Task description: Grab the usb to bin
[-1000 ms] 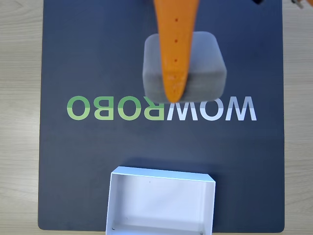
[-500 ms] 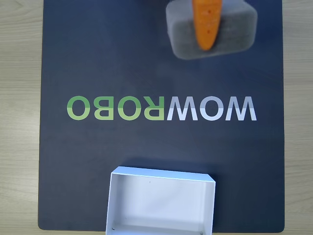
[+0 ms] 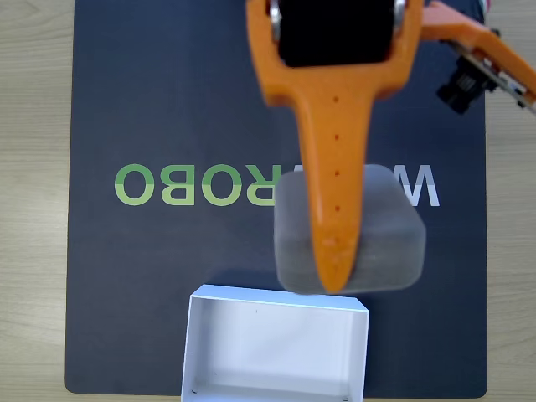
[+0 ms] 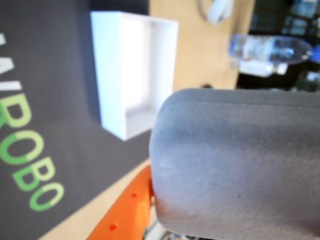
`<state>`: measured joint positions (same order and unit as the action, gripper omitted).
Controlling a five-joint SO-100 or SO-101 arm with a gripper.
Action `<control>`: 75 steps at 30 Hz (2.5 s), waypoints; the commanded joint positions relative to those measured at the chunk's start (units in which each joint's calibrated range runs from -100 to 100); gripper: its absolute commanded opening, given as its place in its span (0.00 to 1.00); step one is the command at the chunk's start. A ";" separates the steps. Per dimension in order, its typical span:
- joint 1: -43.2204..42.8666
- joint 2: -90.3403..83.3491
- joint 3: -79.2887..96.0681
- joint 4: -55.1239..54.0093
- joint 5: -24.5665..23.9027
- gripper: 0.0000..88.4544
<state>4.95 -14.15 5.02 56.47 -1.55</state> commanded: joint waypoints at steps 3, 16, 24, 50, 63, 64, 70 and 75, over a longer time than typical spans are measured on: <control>1.45 13.43 -14.68 -3.52 -0.19 0.18; 5.65 48.53 -43.32 -3.34 -0.14 0.18; 7.51 60.83 -55.24 -0.20 0.34 0.18; 6.83 63.20 -56.42 3.46 2.28 0.56; 5.99 52.43 -48.83 7.92 2.28 0.85; 5.99 50.65 -47.65 8.00 2.28 0.85; 6.58 36.75 -36.99 8.00 1.86 0.85; 6.50 23.52 -25.97 11.50 1.81 0.75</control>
<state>11.41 18.96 -24.90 66.64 0.45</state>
